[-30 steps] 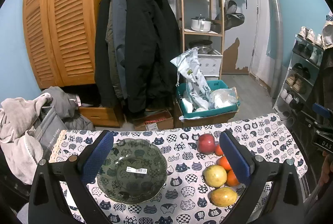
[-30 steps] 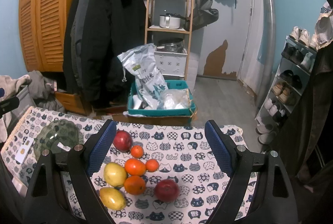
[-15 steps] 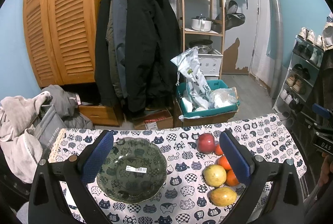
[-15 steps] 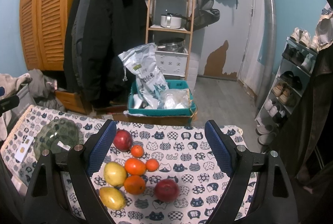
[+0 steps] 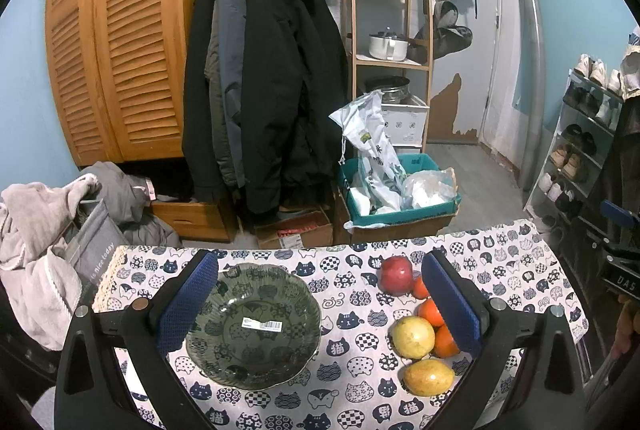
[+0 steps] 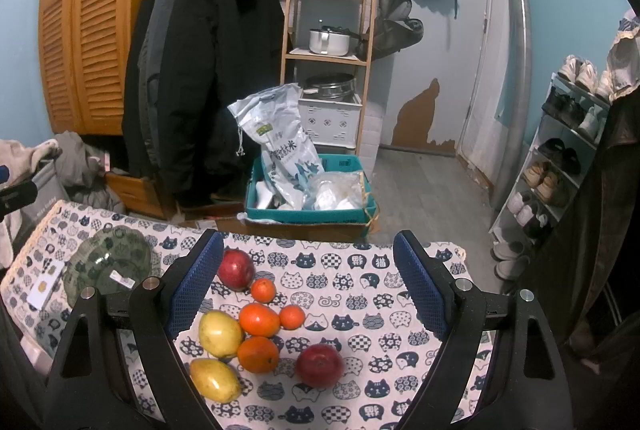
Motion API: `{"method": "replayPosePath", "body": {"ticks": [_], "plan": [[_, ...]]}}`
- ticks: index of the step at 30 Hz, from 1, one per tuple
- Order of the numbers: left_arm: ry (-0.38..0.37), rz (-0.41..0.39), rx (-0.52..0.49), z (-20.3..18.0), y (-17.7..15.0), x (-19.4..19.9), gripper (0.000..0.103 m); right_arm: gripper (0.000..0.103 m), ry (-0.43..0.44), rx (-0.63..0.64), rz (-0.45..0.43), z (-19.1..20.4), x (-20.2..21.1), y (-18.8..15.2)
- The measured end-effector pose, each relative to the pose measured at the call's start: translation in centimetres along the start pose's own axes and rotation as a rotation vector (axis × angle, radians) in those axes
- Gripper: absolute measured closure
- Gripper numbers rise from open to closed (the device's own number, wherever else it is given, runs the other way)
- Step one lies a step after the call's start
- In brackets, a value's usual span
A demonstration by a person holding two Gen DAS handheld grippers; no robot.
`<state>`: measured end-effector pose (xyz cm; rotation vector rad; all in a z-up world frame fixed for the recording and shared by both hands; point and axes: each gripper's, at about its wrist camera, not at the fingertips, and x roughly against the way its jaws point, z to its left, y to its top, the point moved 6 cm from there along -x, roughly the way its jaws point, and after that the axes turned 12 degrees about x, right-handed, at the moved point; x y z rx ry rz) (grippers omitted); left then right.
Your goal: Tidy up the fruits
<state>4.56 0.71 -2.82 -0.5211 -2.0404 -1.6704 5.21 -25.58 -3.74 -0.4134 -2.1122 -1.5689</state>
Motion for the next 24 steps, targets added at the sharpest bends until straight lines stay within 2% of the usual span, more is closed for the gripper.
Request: {"method": "replayPosePath", "body": {"ticks": [24], "plan": [[-0.003, 0.003, 0.004, -0.02, -0.06, 0.01, 0.0, 0.018, -0.002, 0.003, -0.001, 0.07, 0.02, 0.04]]}}
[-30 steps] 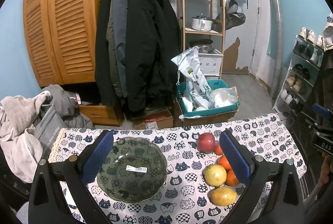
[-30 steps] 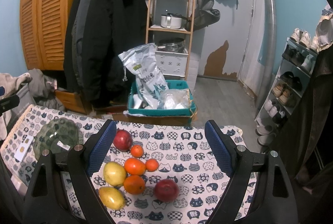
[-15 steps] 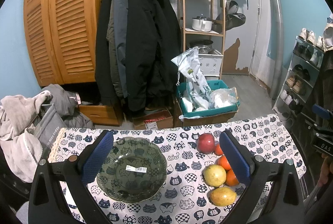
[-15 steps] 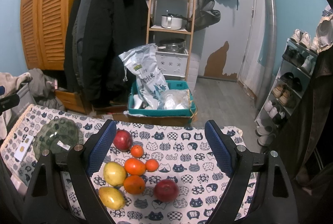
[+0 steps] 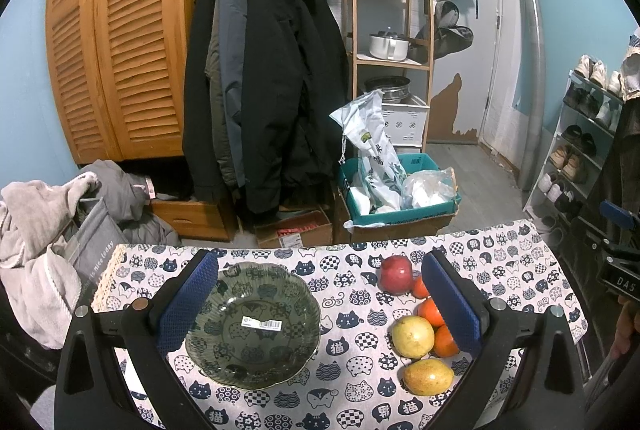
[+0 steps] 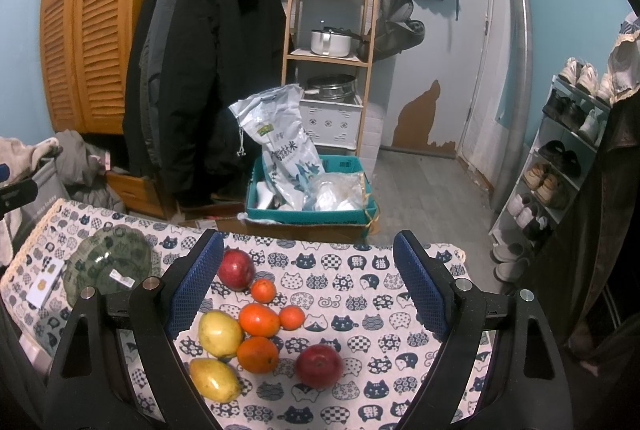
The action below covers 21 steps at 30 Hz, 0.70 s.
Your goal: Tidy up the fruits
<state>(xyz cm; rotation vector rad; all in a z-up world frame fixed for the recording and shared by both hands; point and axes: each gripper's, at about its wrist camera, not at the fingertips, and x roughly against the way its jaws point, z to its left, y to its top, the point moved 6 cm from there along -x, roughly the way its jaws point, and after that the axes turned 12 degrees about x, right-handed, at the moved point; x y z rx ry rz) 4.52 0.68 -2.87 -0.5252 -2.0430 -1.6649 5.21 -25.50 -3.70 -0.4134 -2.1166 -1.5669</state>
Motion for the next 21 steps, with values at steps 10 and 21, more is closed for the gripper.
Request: {"method": "replayPosePath", "body": {"ticks": [10, 21], "plan": [[-0.001, 0.0, 0.0, 0.1, -0.1, 0.1, 0.0, 0.018, 0.001, 0.004, 0.002, 0.1, 0.0, 0.0], [0.013, 0.065, 0.003, 0.3, -1.2, -1.8, 0.0, 0.018, -0.006, 0.012, 0.025, -0.2, -0.3, -0.8]]}}
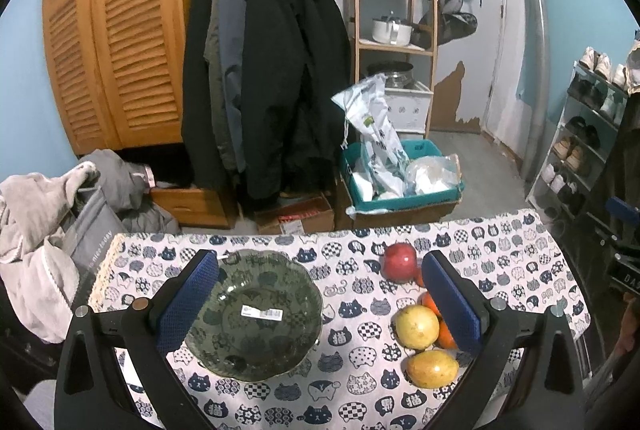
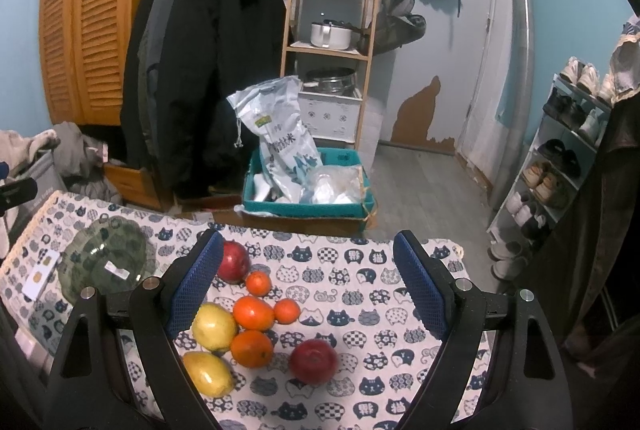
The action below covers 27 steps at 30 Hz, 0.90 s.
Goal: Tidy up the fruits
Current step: 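Move the left tool toward the green pear while the right tool approaches the large red apple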
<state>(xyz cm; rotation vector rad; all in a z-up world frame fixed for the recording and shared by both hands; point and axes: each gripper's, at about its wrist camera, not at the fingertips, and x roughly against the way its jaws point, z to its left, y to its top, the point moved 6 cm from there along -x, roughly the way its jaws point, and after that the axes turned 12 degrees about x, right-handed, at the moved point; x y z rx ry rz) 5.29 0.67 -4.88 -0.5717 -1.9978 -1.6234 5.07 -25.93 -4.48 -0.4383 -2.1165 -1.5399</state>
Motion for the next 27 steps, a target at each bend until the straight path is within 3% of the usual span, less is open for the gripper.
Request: {"method": "replayPosePath", "body": {"ticks": [9, 27], "plan": [[0.004, 0.098, -0.007, -0.3, -2.0, -2.3, 0.0, 0.018, 0.004, 0.005, 0.075, -0.9, -1.6, -1.9], [-0.014, 0.322, -0.003, -2.7, -8.0, -6.6, 0.0, 0.018, 0.111, -0.061, 0.349, 0.2, -7.1, -8.9]]}}
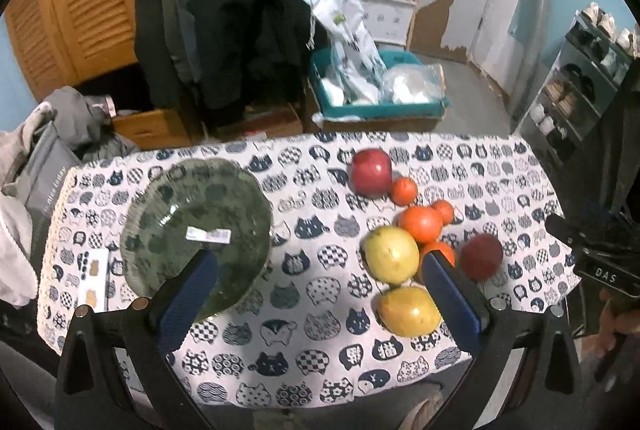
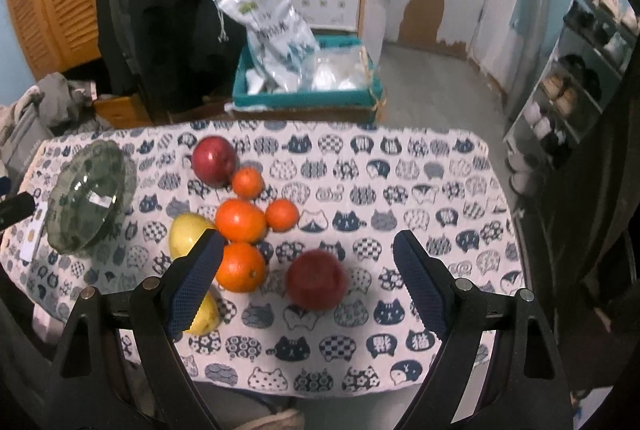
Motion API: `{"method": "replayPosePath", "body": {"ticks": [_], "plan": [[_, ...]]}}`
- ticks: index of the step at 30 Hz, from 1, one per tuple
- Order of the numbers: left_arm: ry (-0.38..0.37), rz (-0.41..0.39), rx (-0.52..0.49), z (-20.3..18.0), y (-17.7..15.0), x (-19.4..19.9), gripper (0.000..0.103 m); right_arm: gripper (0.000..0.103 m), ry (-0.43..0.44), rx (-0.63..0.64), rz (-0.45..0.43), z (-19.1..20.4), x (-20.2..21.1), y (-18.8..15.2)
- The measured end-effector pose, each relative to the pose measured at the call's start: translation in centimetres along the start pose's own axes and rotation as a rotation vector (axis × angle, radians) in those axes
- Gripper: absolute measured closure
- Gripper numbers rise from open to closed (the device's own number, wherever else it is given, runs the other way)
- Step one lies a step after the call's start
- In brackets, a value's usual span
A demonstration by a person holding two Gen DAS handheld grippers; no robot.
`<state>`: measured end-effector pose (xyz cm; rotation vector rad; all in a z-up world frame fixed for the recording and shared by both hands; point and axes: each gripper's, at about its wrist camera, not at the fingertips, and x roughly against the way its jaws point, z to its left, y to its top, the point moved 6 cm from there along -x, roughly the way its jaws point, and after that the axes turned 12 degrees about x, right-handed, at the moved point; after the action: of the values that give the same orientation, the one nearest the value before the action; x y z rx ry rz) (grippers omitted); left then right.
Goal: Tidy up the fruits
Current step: 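Move the left tool toward the green pear while the right tool approaches the large red apple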
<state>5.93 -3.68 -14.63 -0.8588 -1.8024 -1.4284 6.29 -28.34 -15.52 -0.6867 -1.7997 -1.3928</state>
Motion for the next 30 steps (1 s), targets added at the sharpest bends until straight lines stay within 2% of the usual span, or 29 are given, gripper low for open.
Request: {"method": "replayPosePath", "body": {"ticks": [5, 13, 16, 23, 30], "plan": [[0.003, 0.018, 0.014, -0.5, -0.8, -1.2, 0.0, 0.018, 0.007, -0.009, 0.045, 0.1, -1.6, -1.1], [-0.023, 0.104, 0.012, -2.8, -3.1, -4.1, 0.0, 0.018, 0.033, -0.028, 0.129, 0.1, -5.0, -3.2], [-0.034, 0.162, 0.015, -3.8, -4.3, -5.7, 0.0, 0.018, 0.058, -0.039, 0.161, 0.2, -6.1, -3.9], [-0.016, 0.226, -0.022, -5.7, -6.6, -8.9, 0.0, 0.018, 0.069, -0.034, 0.222, 0.3, -8.5, -5.6], [-0.029, 0.295, -0.015, -6.6, -8.3, -11.2, 0.0, 0.018, 0.08, -0.061, 0.263, -0.5, -9.9, -6.9]]}}
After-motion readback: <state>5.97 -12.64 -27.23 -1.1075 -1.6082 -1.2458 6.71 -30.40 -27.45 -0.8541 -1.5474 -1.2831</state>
